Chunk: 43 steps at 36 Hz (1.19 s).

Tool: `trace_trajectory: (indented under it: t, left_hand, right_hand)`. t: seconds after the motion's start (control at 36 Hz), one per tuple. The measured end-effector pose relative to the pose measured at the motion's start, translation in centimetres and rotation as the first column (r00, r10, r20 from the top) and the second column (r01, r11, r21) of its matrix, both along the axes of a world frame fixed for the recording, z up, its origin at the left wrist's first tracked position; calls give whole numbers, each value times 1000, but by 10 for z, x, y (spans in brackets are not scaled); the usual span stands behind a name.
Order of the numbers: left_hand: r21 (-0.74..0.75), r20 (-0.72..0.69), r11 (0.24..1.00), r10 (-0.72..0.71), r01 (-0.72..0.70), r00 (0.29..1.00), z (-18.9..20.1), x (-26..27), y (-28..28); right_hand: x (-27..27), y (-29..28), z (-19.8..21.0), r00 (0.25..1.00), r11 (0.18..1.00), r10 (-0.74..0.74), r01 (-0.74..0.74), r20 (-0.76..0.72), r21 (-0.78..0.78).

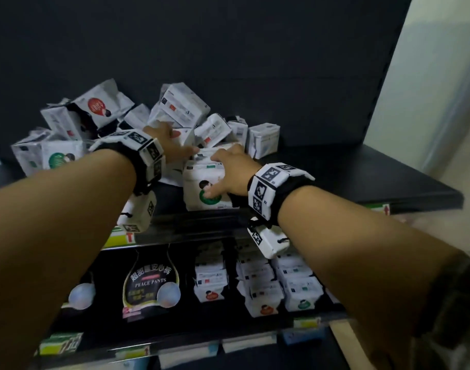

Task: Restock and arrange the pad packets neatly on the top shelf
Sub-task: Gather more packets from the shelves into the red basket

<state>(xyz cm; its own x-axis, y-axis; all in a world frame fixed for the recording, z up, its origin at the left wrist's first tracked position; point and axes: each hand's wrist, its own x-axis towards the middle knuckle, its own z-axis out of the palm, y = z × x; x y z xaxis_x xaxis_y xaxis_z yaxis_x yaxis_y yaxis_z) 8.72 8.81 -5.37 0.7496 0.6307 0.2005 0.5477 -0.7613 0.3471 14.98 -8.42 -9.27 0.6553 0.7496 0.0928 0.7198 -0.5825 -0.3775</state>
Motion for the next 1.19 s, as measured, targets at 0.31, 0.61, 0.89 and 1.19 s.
trace_trajectory:
  t: [0.31, 0.61, 0.89, 1.19]
  left_hand:
    - [82, 185, 993, 65, -81, 981, 7, -22, 5]
    - [37, 443, 999, -51, 38, 895, 54, -149, 21]
    - [-228, -15, 967, -120, 114, 993, -45, -275, 66]
    - [-623, -500, 628, 139, -466, 855, -425, -348, 102]
  right_hand:
    - [-7, -8, -14, 999, 997, 2, -5, 48, 78]
    - [-66, 12, 31, 999, 958, 18, -3, -49, 288]
    - [-170, 80, -61, 752, 853, 247, -468, -611, -232]
    - [-227, 108, -401, 784, 684, -146, -360, -603, -634]
